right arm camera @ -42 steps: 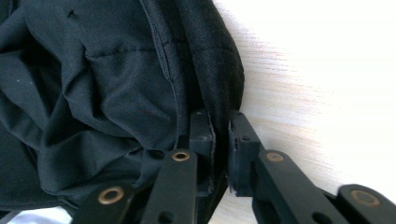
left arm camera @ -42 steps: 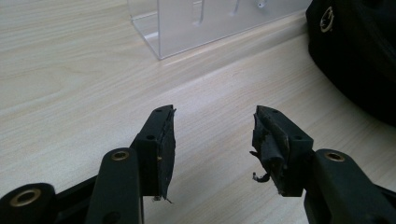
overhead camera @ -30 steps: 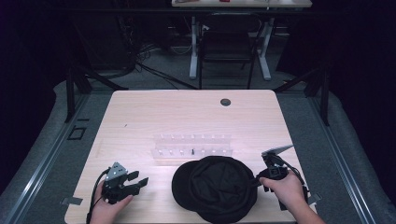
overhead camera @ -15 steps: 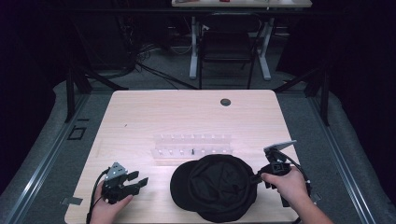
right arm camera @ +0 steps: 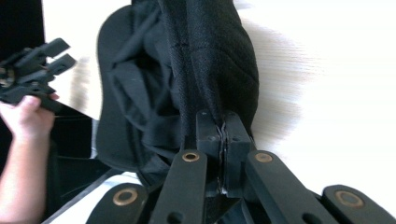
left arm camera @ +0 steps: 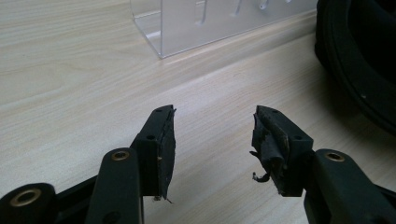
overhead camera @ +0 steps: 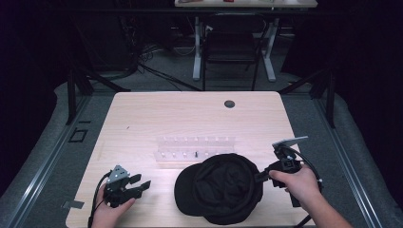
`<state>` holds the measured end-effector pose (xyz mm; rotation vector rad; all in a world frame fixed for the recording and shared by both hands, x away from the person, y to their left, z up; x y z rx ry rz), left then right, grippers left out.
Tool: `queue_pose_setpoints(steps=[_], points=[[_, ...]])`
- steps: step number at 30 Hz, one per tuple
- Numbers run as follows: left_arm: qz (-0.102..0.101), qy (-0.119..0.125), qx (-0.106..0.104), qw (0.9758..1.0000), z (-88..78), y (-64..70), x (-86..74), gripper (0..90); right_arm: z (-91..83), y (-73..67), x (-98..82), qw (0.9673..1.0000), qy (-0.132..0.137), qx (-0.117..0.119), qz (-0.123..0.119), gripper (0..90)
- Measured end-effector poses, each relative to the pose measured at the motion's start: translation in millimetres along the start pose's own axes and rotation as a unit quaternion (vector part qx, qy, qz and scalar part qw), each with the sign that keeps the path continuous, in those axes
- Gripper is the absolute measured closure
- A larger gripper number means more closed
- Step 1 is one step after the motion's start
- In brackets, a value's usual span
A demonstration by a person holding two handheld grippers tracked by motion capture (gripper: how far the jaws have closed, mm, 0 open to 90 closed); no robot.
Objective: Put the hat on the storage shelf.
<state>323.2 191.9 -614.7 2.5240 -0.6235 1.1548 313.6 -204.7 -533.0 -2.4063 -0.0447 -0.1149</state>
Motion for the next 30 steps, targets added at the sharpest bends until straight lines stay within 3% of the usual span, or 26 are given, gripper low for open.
queue_pose_setpoints(steps=[6, 8, 10, 11, 12, 16, 30], points=[[0.001, 0.0, -0.001, 1.0, -0.1, 0.4, 0.0, 48.7, -9.3, -12.4, 1.3, 0.9997, 0.004, 0.022, 0.005, 88.5], [0.0, 0.0, -0.001, 1.0, -0.1, 0.4, -0.1, 48.7, -12.4, -16.6, 0.5, 0.9994, -0.006, 0.035, 0.0, 88.5], [0.0, 0.001, -0.001, 1.0, -0.1, 0.5, 0.1, 48.6, -13.2, -23.3, 2.2, 0.9988, 0.004, 0.049, 0.008, 88.5], [0.0, 0.001, -0.001, 1.0, -0.2, 0.6, 0.2, 48.6, -15.3, -25.2, 1.7, 0.9984, -0.004, 0.056, -0.005, 88.4], [0.0, 0.002, -0.001, 1.0, -0.2, 0.7, 0.3, 48.7, -15.8, -30.1, 2.5, 0.998, 0.003, 0.062, 0.003, 88.4], [0.001, 0.001, -0.001, 1.0, 0.2, 0.7, 0.1, 48.6, -20.7, -42.4, 4.9, 0.9963, 0.005, 0.085, -0.009, 88.5], [0.0, 0.0, 0.002, 1.0, 0.0, -0.1, 0.1, 48.8, -30.9, -72.7, 11.6, 0.9927, 0.016, 0.114, -0.035, 88.5]])
Point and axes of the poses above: each handheld gripper's, and its own axes: z roughly forward along the jaws, x roughly out of its top, y roughly to its right, the point moved 9 cm from there along z, roughly forward along the jaws, and after that the axes turned 6 degrees about x, right-handed, at the moved point
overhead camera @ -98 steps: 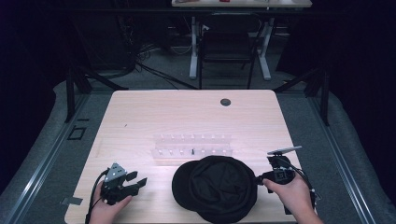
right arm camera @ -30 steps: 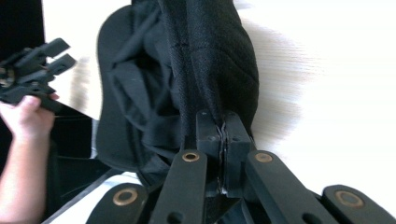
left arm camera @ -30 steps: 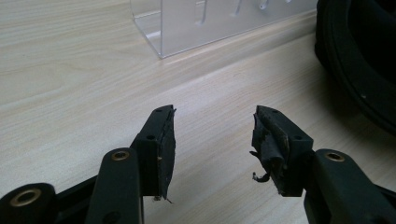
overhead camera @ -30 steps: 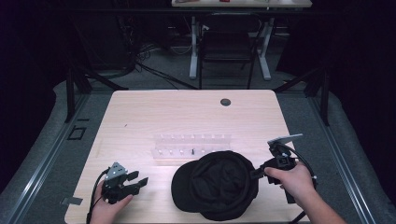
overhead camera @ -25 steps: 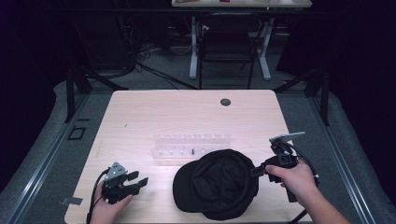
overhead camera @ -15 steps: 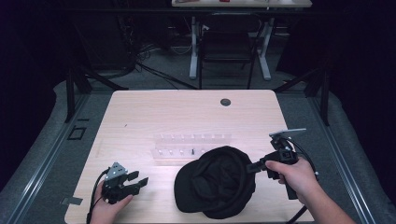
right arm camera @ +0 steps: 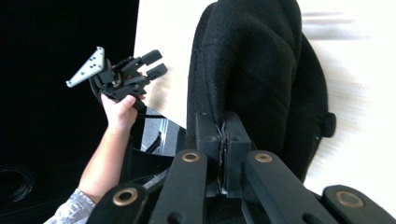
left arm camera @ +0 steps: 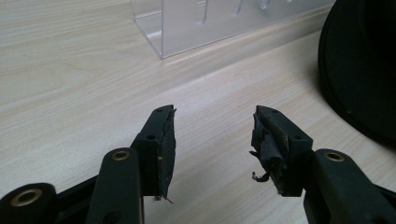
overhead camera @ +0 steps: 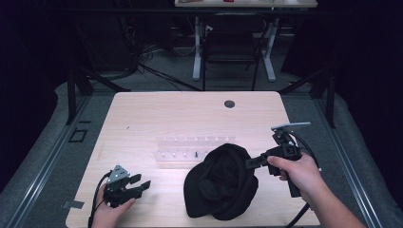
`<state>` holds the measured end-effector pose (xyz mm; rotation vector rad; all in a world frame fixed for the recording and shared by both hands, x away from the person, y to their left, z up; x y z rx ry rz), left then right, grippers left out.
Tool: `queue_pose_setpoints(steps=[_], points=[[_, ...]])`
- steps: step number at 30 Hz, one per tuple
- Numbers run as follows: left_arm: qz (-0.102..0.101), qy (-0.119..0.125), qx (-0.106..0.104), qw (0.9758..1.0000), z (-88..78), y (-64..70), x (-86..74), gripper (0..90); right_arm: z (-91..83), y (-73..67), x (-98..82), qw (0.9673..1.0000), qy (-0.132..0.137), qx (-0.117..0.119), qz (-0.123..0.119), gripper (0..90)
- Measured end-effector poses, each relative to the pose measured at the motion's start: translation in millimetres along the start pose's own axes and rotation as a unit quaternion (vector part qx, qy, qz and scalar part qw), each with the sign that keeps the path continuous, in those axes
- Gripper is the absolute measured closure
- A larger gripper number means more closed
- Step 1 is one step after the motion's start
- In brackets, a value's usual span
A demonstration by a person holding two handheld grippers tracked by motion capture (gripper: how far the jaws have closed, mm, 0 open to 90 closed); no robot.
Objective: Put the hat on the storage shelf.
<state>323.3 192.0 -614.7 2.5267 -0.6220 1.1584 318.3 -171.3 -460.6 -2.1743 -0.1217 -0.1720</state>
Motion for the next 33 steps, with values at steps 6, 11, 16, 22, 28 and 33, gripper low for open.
queue_pose_setpoints(steps=[6, 11, 16, 22, 28, 33], points=[[-0.005, 0.004, 0.001, 1.0, -0.7, -0.9, 0.9, 47.9, -1.6, -3.8, 0.8, 1.0, 0.001, 0.007, 0.002, 88.5], [-0.003, -0.002, -0.001, 1.0, -1.6, -1.5, 0.3, 47.8, -7.3, -9.8, 1.3, 0.9998, 0.005, 0.019, 0.0, 88.5], [-0.01, 0.008, 0.002, 0.9999, -1.1, -2.2, 1.7, 47.5, -13.9, -15.5, 1.0, 0.9996, 0.009, 0.027, -0.003, 88.5], [-0.009, 0.008, 0.004, 0.9999, -1.0, -2.7, 1.5, 47.2, -23.5, -22.6, 2.7, 0.9991, 0.022, 0.037, 0.002, 88.5], [-0.01, 0.007, 0.003, 0.9999, -0.7, -2.5, 1.4, 47.2, -32.2, -26.0, 3.6, 0.9987, 0.029, 0.041, 0.003, 88.5], [-0.01, 0.008, 0.004, 0.9999, -0.7, -3.0, 1.3, 47.1, -42.3, -29.1, 5.4, 0.9983, 0.037, 0.045, 0.004, 88.5]])
Point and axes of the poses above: each handheld gripper's, and its own axes: z roughly forward along the jaws, x roughly out of its top, y roughly to its right, the point moved 9 cm from there along z, roughly forward along the jaws, and after that the axes turned 6 degrees about x, right-handed, at the moved point
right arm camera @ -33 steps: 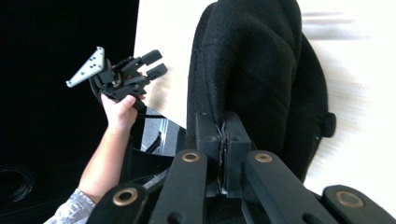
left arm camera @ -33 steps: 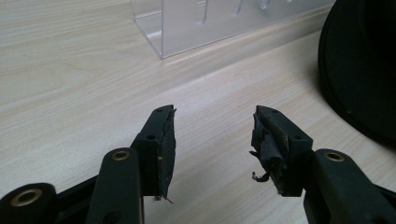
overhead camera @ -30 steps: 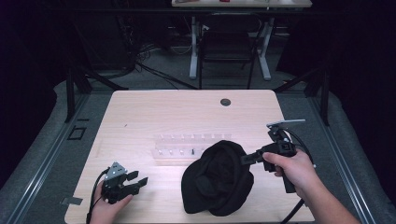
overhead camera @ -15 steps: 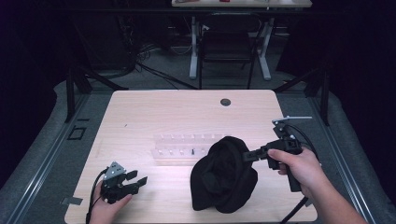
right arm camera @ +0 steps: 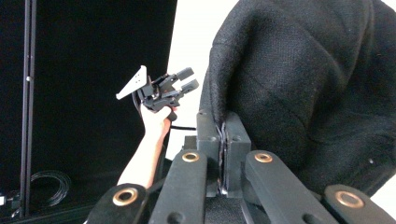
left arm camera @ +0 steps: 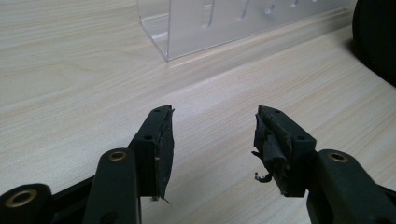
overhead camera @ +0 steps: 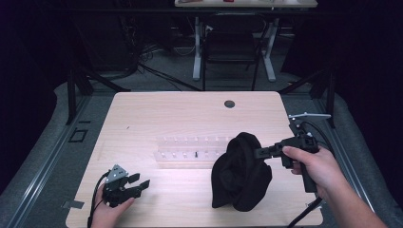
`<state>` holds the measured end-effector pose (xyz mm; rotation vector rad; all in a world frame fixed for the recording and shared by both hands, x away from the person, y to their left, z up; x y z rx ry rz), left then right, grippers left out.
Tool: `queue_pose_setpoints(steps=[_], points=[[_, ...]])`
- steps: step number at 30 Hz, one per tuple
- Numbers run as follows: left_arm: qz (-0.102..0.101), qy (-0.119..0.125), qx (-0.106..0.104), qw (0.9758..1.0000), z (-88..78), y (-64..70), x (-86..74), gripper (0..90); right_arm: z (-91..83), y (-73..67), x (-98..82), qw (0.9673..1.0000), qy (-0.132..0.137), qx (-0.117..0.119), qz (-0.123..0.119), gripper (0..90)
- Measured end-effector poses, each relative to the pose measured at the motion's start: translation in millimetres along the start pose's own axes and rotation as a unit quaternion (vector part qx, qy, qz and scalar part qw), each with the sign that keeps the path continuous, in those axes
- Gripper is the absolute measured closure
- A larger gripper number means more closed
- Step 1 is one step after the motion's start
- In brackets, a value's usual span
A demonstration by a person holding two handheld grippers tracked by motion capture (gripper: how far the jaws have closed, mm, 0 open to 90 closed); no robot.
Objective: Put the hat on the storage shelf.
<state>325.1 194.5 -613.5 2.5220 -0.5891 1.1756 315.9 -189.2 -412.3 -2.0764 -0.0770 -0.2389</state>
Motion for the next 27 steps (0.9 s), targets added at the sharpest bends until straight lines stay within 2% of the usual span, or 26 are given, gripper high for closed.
queue_pose_setpoints(steps=[7, 11, 12, 15, 20, 27], points=[[0.002, -0.005, -0.001, 1.0, 0.0, -0.1, -0.6, 47.1, -8.2, -6.9, 1.4, 1.0, 0.007, 0.004, -0.004, 88.5], [0.001, -0.001, 0.0, 1.0, 0.4, 0.0, -0.3, 47.1, -14.6, -12.5, 4.3, 0.9998, 0.017, 0.012, -0.007, 88.5], [0.0, -0.005, -0.002, 1.0, 0.0, 0.0, -0.6, 47.2, -17.7, -16.3, 6.3, 0.9995, 0.023, 0.021, -0.01, 88.5], [-0.001, -0.003, 0.002, 1.0, 0.3, -0.4, -0.5, 47.2, -19.2, -19.5, 8.2, 0.9993, 0.029, 0.024, -0.009, 88.5], [0.0, -0.004, 0.001, 1.0, 0.2, -0.7, -0.5, 47.2, -22.8, -30.3, 14.5, 0.9983, 0.036, 0.04, -0.023, 88.5], [-0.002, -0.001, -0.002, 1.0, -0.1, -0.5, -0.1, 47.1, -24.6, -38.6, 22.8, 0.9971, 0.048, 0.049, -0.031, 88.5]])
Point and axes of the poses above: each handheld gripper's, and its own axes: z roughly forward along the jaws, x roughly out of its top, y roughly to its right, the point moved 9 cm from there along z, roughly forward along the jaws, and after that the axes turned 6 degrees about x, right-handed, at the moved point
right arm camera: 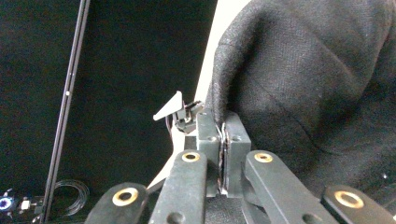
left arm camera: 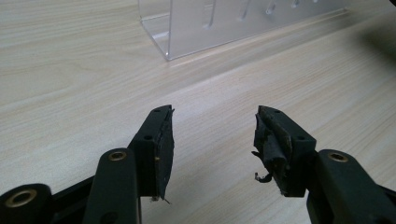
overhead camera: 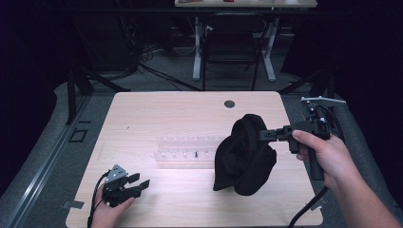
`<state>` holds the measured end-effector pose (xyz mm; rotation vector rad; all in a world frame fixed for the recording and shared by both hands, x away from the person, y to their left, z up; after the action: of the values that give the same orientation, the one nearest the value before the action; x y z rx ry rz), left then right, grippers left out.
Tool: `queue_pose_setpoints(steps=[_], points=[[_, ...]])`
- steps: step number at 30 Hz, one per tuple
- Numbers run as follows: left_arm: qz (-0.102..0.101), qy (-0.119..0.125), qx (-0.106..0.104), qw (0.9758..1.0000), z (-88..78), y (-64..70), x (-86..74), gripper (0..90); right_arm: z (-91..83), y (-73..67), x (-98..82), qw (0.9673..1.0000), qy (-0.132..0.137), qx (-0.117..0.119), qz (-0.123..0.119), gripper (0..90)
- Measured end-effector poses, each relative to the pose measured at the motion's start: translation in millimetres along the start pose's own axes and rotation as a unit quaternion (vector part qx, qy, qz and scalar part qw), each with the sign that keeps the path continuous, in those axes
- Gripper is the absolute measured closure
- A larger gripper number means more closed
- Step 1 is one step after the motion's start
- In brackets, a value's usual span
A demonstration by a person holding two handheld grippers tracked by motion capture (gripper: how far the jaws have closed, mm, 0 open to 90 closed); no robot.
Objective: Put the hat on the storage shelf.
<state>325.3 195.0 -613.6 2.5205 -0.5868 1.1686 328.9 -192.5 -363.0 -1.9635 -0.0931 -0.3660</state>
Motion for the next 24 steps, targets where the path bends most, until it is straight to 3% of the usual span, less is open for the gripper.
queue_pose_setpoints(steps=[24], points=[[-0.002, 0.001, 0.0, 1.0, 0.3, -0.7, 0.2, 46.2, 5.2, -8.8, 31.4, 0.9995, 0.03, 0.007, -0.006, 88.5]])
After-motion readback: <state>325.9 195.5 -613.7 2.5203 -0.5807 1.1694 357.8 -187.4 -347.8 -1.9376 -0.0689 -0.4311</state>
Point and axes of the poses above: each handheld gripper's, and its own axes: z roughly forward along the jaws, x roughly out of its top, y roughly to its right, the point moved 9 cm from there along z, roughly forward along the jaws, and after that the axes turned 6 degrees about x, right-handed, at the moved point
